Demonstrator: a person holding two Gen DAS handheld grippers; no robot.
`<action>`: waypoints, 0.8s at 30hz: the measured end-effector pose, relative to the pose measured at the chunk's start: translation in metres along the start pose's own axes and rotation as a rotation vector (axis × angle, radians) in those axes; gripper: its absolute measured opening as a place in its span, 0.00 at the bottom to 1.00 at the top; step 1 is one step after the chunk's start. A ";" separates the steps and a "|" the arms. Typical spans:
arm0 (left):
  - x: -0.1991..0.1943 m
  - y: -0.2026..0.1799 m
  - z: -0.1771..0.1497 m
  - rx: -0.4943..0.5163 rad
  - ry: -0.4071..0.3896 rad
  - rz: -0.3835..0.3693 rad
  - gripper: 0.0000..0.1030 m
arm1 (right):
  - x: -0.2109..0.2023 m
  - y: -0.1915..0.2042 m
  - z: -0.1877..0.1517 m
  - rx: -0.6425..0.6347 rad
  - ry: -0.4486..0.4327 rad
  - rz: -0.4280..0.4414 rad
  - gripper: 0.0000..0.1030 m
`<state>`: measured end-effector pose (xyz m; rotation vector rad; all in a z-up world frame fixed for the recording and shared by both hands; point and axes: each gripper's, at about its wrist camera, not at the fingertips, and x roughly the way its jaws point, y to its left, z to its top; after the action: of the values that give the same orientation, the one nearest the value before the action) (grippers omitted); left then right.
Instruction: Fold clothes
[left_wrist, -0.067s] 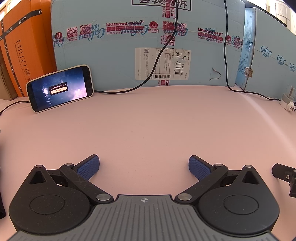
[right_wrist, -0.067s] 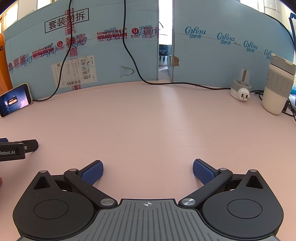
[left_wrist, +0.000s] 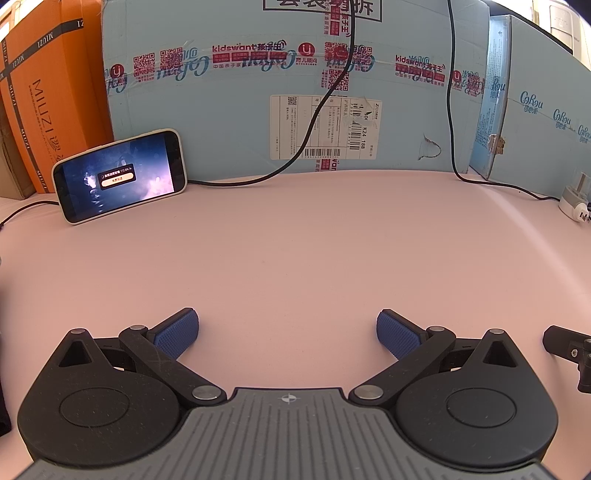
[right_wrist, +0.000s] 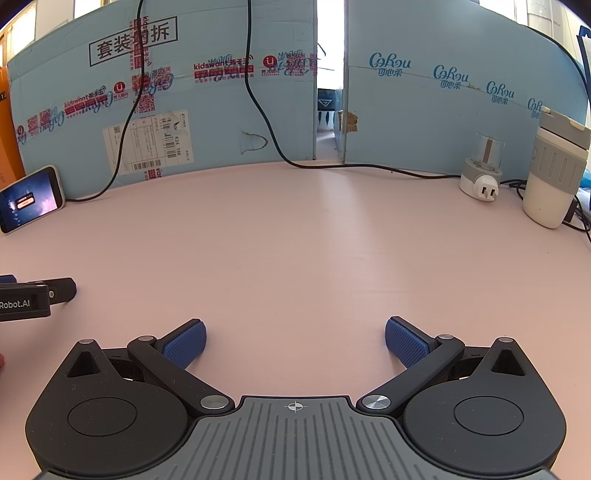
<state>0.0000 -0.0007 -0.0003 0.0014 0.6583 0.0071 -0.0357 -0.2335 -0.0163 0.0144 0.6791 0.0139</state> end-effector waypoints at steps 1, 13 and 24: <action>0.000 0.000 0.000 0.000 0.000 0.000 1.00 | 0.000 0.000 0.000 0.000 0.000 0.000 1.00; 0.000 -0.001 -0.001 0.003 -0.001 0.003 1.00 | 0.000 0.000 0.000 0.000 0.000 0.000 1.00; -0.002 -0.001 -0.001 0.005 -0.004 0.005 1.00 | 0.000 0.000 0.000 0.000 0.000 0.000 1.00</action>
<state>-0.0021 -0.0014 0.0006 0.0076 0.6541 0.0106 -0.0360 -0.2333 -0.0163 0.0145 0.6791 0.0139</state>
